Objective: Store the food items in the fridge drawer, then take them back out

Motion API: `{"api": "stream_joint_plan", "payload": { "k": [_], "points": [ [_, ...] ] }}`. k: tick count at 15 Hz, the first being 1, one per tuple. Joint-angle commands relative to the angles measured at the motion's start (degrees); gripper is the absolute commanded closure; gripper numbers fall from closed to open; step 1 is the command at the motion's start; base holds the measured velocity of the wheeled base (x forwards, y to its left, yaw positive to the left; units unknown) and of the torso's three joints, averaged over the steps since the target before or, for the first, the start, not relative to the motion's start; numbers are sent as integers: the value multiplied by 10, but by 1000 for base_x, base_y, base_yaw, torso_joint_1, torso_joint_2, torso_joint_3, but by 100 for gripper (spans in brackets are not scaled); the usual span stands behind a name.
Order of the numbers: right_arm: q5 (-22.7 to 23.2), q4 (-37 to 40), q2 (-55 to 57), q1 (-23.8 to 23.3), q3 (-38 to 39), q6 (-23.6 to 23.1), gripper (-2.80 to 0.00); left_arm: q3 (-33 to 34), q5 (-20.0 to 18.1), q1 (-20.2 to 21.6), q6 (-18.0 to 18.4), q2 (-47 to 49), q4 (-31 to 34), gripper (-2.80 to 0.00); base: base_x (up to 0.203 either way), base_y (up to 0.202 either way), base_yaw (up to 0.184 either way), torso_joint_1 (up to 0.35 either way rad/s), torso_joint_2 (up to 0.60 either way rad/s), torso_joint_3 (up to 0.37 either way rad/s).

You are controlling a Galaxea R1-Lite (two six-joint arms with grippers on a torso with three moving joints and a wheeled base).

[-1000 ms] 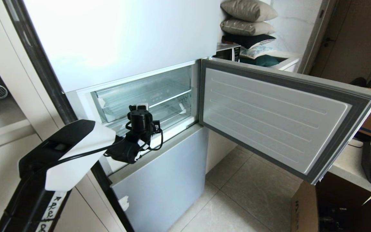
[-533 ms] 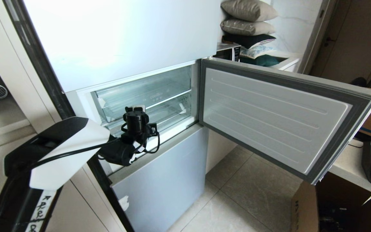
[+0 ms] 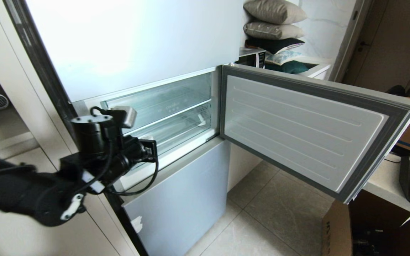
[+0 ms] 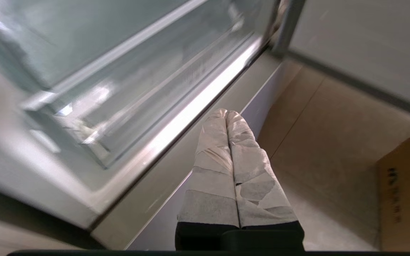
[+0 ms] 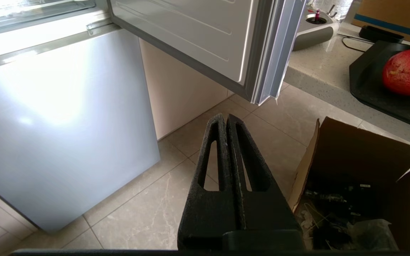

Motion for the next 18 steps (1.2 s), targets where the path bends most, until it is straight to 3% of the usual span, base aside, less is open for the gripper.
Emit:
{"api": "stream_joint_plan", "payload": {
  "k": [1, 4, 5, 7, 9, 12, 14, 17, 18],
  "points": [
    [0, 0, 0, -1, 0, 0, 0, 91, -14, -2, 11, -261, 12, 0, 0, 0, 0, 0, 0, 0],
    [0, 0, -1, 0, 0, 0, 0, 142, -4, 6, 23, -515, 125, 0, 0, 0, 0, 0, 0, 0],
    [0, 0, 0, 0, 0, 0, 0, 153, 6, 31, 24, -596, 183, 0, 0, 0, 0, 0, 0, 0],
    [0, 0, -1, 0, 0, 0, 0, 188, 9, 144, 27, -709, 276, 0, 0, 0, 0, 0, 0, 0],
    [0, 0, -1, 0, 0, 0, 0, 280, -30, 223, 37, -815, 362, 0, 0, 0, 0, 0, 0, 0],
    [1, -1, -1, 0, 1, -1, 0, 430, -99, 256, 43, -848, 452, 0, 0, 0, 0, 0, 0, 0],
    [1, -1, -1, 0, 1, -1, 0, 429, -132, 268, 44, -848, 510, 0, 0, 0, 0, 0, 0, 0],
    [1, -1, -1, 0, 1, -1, 0, 433, -154, 263, 85, -850, 499, 0, 0, 0, 0, 0, 0, 0],
    [1, -1, -1, 0, 1, -1, 0, 433, -163, 235, 90, -854, 500, 0, 0, 0, 0, 0, 0, 0]
  ]
}}
